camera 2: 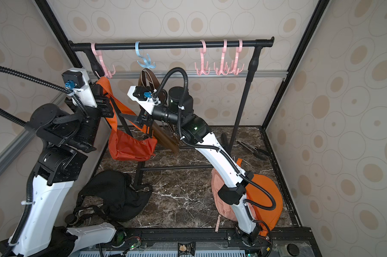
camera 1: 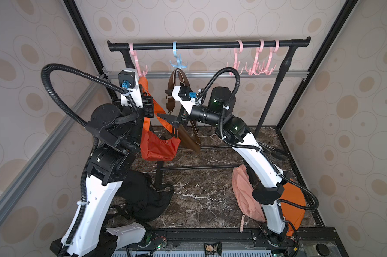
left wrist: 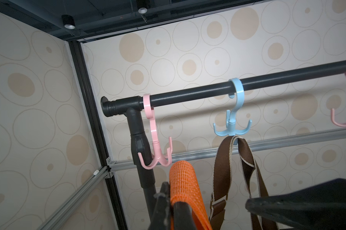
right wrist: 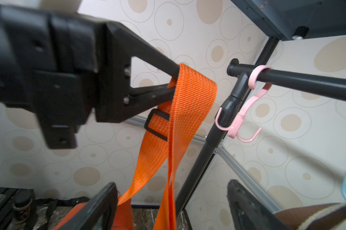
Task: Hang the bag on a hook
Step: Pick up the bag from the center of the board.
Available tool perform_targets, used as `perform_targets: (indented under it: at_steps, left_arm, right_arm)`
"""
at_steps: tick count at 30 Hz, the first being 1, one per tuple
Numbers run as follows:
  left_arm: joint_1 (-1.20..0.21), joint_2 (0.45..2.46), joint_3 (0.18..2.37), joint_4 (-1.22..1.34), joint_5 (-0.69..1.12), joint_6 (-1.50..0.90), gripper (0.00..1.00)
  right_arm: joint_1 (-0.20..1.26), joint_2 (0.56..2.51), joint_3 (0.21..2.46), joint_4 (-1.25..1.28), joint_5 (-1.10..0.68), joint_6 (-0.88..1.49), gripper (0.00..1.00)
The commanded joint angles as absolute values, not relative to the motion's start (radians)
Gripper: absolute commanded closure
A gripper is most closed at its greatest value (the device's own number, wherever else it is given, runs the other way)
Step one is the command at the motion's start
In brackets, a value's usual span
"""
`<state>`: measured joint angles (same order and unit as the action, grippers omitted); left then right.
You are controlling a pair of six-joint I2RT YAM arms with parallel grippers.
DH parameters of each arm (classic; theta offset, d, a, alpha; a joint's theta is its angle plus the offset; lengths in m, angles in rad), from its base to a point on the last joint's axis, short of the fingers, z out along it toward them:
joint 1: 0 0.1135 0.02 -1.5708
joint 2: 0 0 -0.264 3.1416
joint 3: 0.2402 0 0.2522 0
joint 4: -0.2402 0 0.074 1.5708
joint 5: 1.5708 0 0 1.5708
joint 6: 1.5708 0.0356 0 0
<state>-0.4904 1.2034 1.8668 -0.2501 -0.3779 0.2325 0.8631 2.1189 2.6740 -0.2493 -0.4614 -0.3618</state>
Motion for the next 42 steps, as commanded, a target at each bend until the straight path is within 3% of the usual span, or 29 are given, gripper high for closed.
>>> perform_targets:
  at_steps: [1,5,8,14,16,18,21,25,30,36,42]
  left_arm:
    - [-0.495,1.188,1.933,-0.270,-0.298,0.213,1.00]
    - [-0.495,1.192,1.954,-0.298,-0.245,0.190,1.00]
    - [-0.494,1.194,1.958,-0.304,-0.219,0.186,1.00]
    - [-0.495,1.128,1.848,-0.217,-0.376,0.279,1.00]
    - [-0.496,1.106,1.781,-0.155,-0.475,0.335,1.00]
    - [-0.494,1.093,1.712,-0.063,-0.595,0.404,1.00]
    - [-0.495,1.096,1.629,0.141,-0.774,0.561,1.00]
    - [-0.490,1.149,1.649,0.300,-0.848,0.662,1.00]
    - [-0.421,1.233,1.743,0.345,-0.861,0.645,1.00]
    - [-0.336,1.291,1.796,0.448,-0.862,0.635,1.00]
    - [-0.306,1.337,1.860,0.605,-0.849,0.687,1.00]
  right_arm:
    - [0.854,2.184,2.668,-0.164,-0.416,-0.386,0.09]
    - [0.840,2.225,2.709,-0.142,-0.508,-0.259,0.10]
    - [0.847,2.247,2.716,-0.119,-0.511,-0.233,0.23]
    - [0.841,2.244,2.715,-0.137,-0.390,-0.311,0.69]
    - [0.839,2.230,2.709,-0.137,-0.390,-0.324,0.78]
    - [0.836,2.211,2.692,-0.122,-0.405,-0.333,1.00]
    - [0.829,2.175,2.650,-0.081,-0.476,-0.320,1.00]
    - [0.807,2.170,2.647,-0.008,-0.570,-0.246,1.00]
    - [0.750,2.214,2.729,0.130,-0.688,-0.034,1.00]
    - [0.737,2.237,2.779,0.188,-0.756,0.013,1.00]
    - [0.736,2.276,2.812,0.236,-0.688,0.010,1.00]
